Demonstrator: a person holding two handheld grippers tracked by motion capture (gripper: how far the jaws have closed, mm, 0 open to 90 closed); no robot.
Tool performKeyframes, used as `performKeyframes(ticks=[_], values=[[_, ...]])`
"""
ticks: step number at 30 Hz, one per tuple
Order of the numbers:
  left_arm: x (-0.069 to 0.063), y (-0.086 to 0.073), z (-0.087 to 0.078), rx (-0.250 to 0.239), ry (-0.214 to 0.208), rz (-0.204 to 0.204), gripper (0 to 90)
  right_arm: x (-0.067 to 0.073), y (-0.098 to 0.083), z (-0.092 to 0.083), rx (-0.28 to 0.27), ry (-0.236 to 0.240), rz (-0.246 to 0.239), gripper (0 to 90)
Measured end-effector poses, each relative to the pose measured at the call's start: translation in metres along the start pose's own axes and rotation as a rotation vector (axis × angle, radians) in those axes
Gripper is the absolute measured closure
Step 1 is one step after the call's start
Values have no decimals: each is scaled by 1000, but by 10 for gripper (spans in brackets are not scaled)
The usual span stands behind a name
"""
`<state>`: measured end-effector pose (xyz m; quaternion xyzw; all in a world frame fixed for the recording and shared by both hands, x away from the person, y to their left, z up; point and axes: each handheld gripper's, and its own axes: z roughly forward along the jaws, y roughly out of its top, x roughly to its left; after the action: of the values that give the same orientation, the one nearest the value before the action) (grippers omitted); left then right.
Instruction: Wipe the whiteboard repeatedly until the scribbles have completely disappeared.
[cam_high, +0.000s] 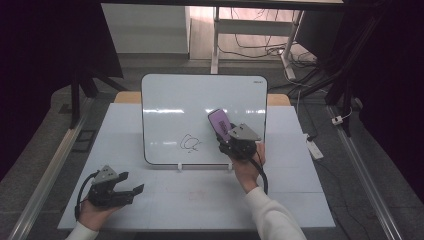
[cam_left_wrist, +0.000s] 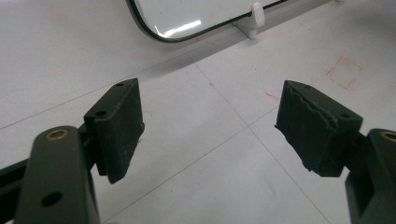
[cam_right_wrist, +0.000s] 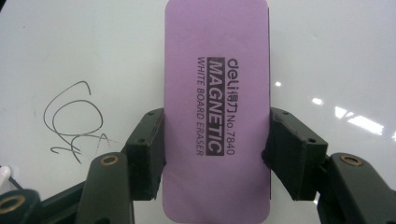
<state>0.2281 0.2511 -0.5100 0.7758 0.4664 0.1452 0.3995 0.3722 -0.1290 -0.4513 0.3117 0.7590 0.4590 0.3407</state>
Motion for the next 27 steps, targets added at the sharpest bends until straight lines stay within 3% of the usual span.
performKeyframes(ticks=[2,4,10,15,19,22,24,27], values=[[0,0,0,2,-2,2,236,6,0,2,6,8,-24,409],[-1,0,0,1,-3,2,236,17,0,7,13,49,-36,409],[-1,0,0,0,-2,1,236,69,-1,28,27,184,-96,410],[0,0,0,-1,-6,-5,236,104,-2,41,40,245,-137,409],[1,0,-1,-3,-6,-2,236,103,5,46,37,269,-132,409],[1,0,-1,-4,-6,-3,236,94,17,48,9,228,-131,409],[1,0,-1,-4,-6,-1,235,83,29,50,-10,202,-103,409],[1,0,-1,-3,-5,-1,235,78,39,54,-19,198,-80,409]])
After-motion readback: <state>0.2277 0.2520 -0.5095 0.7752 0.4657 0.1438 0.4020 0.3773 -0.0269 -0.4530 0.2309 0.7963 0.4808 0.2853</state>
